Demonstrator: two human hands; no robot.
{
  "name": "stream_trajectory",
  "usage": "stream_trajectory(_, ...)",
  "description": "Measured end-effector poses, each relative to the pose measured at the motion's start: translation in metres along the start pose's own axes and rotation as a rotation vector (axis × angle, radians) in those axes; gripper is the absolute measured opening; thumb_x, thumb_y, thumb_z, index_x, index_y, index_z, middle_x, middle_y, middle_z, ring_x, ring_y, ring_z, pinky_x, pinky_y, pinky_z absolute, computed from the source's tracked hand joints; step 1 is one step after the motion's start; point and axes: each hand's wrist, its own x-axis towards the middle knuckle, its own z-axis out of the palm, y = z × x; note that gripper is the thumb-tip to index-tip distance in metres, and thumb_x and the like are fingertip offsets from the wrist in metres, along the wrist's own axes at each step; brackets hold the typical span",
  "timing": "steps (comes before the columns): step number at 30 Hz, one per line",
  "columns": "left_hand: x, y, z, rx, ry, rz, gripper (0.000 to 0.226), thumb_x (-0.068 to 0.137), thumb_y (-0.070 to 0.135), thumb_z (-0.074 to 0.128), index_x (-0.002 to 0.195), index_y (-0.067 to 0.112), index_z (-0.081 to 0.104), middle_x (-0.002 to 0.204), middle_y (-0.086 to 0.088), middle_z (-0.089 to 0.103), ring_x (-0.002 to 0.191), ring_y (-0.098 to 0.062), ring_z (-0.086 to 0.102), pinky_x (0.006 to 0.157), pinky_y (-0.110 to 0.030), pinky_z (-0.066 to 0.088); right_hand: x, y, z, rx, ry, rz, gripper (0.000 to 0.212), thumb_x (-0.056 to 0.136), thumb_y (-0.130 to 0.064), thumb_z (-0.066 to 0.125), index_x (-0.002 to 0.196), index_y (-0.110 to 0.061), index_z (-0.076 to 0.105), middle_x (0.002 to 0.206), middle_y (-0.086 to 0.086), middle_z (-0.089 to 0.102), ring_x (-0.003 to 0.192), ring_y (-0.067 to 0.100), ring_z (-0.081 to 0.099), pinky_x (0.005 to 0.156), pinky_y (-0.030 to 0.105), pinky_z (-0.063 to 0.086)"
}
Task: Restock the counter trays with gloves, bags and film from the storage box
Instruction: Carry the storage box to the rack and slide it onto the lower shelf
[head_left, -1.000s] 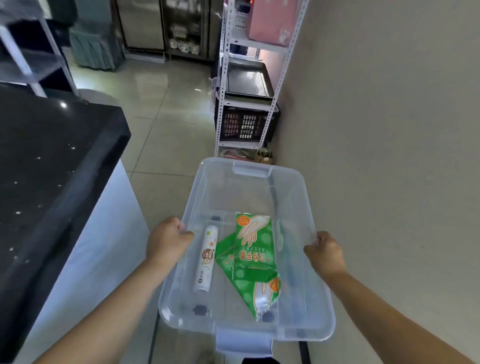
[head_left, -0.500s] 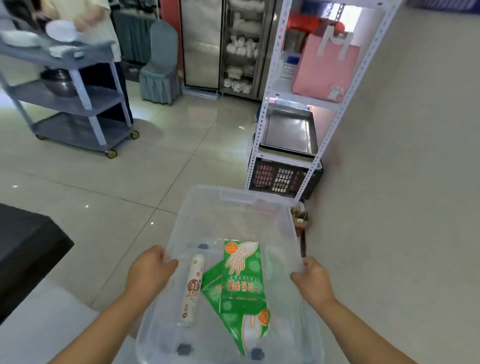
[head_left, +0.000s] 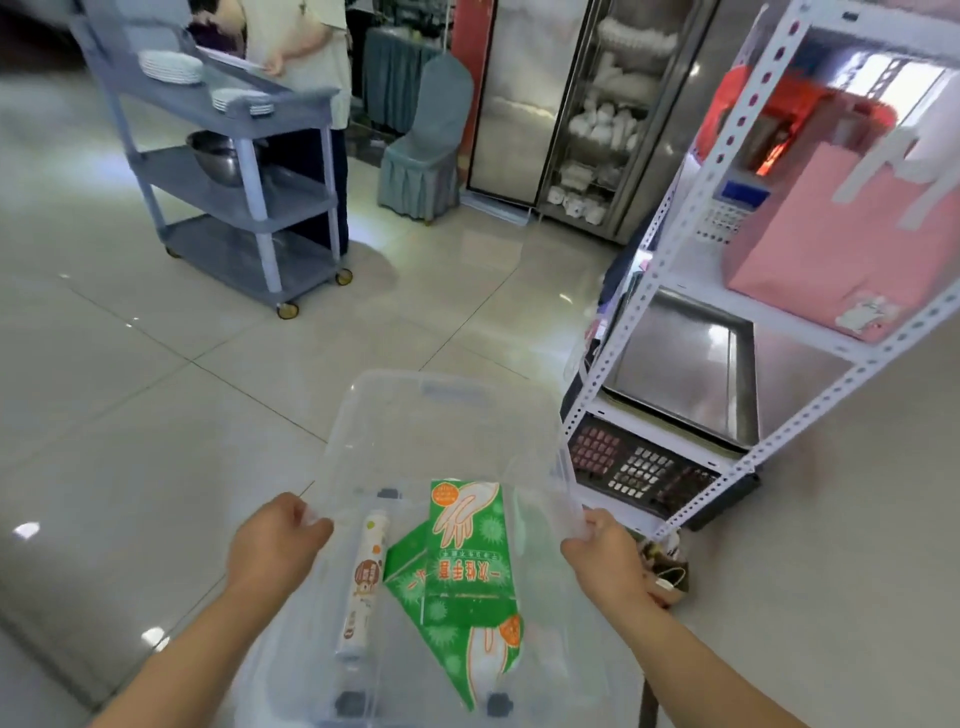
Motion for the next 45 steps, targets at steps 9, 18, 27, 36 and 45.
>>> stream_trajectory(9,0.202,0.072,0.017,-0.033,-0.091,0.02,0.019,0.076,0.018,0.065,0.065,0.015,0.049,0.059,0.001,0.053,0.055,-0.013,0.047,0.046,-0.025,0.028,0.174,-0.091,0.035,-0.052,0.049,0.099,0.015,0.074,-0.006,0.061,0.089,-0.004,0.059,0.076,0.007,0.061,0.072,0.028,0.057,0.061,0.032,0.044)
stream_trajectory(18,0.369,0.144,0.056,-0.093,-0.064,-0.009,0.01,0.074,0.016,0.066,0.076,0.014,0.056,0.064,0.006,0.055,0.058,-0.008,0.048,0.049,-0.021,0.031,0.353,-0.135,0.069,-0.034,0.042,0.103,0.012,0.073,-0.002,0.061,0.08,-0.005,0.052,0.068,0.008,0.053,0.065,0.026,0.051,0.056,0.032,0.04)
stream_trajectory(27,0.529,0.229,0.099,-0.066,0.035,-0.082,0.01,0.074,0.018,0.065,0.076,0.014,0.056,0.064,0.004,0.056,0.059,-0.011,0.049,0.048,-0.023,0.031,0.566,-0.195,0.085,0.024,-0.099,0.063,0.023,0.077,-0.006,0.062,0.097,-0.013,0.051,0.075,0.002,0.054,0.07,0.019,0.053,0.062,0.027,0.043)
stream_trajectory(36,0.694,0.289,0.131,-0.09,0.044,-0.079,0.011,0.076,0.017,0.066,0.08,0.013,0.057,0.067,0.001,0.056,0.066,-0.021,0.052,0.055,-0.029,0.034,0.743,-0.257,0.115,0.193,-0.099,0.203,0.03,0.073,-0.002,0.067,0.096,-0.015,0.053,0.081,-0.006,0.054,0.07,0.009,0.053,0.054,0.022,0.041)
stream_trajectory(45,0.899,0.377,0.173,-0.056,-0.126,0.067,0.012,0.076,0.018,0.065,0.083,0.012,0.058,0.066,0.003,0.055,0.06,-0.011,0.05,0.052,-0.025,0.034,0.892,-0.306,0.143,0.234,0.052,0.364,0.033,0.072,-0.003,0.071,0.099,-0.012,0.054,0.083,0.0,0.054,0.076,0.016,0.055,0.06,0.024,0.042)
